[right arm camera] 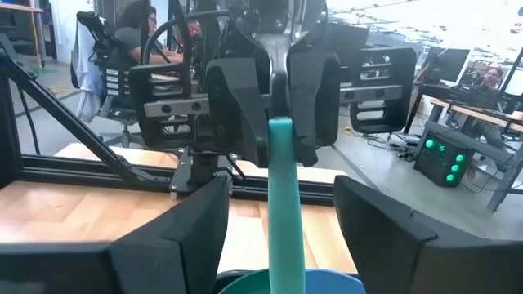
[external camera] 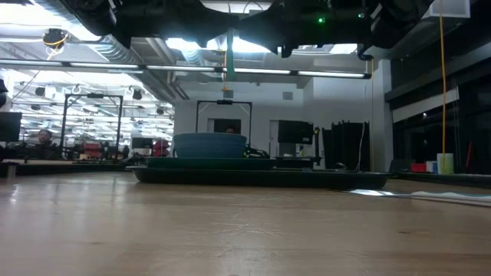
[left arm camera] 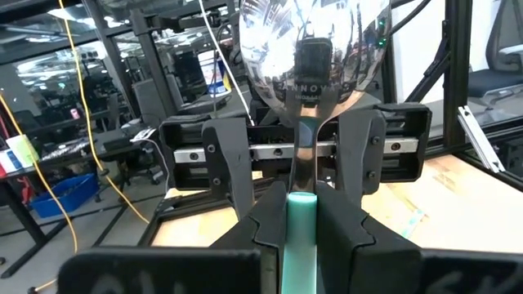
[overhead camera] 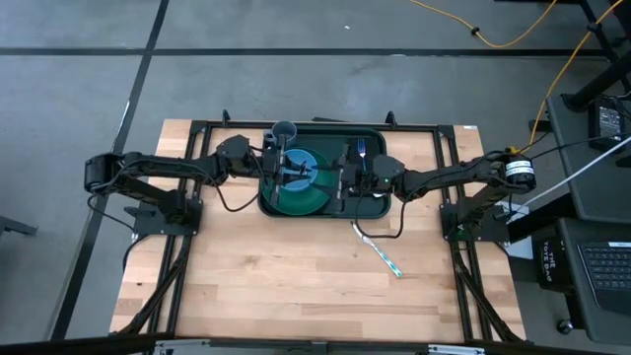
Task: Set up tray
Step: Put the light blue spoon on the black table napkin to the left of the blue fork
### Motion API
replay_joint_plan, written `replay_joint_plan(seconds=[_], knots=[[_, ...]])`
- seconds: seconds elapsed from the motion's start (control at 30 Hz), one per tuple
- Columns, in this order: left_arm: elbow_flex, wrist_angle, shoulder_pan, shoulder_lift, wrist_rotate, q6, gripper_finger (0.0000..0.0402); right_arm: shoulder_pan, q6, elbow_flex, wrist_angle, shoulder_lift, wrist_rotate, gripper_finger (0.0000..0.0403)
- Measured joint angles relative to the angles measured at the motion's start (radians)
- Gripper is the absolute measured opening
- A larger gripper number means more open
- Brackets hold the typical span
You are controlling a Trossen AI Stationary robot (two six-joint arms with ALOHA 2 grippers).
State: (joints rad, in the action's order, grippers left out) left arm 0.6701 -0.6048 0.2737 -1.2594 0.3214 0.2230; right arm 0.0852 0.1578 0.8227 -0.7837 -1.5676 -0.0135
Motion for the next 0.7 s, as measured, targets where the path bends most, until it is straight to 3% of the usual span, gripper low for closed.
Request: replay_joint_plan(seconds=[0.33, 0.7], knots=[[0.0, -0.005, -0.012, 0.0, -0.001, 0.0, 0.003, 0.003, 0.009, 0.082, 0.062, -0.076, 0.0, 0.0226], [0.0, -0.005, -0.018, -0.003, -0.015, 0.008, 0.003, 0.005, 0.029, 0.106, 0.087, -0.069, -0.003, 0.0222]])
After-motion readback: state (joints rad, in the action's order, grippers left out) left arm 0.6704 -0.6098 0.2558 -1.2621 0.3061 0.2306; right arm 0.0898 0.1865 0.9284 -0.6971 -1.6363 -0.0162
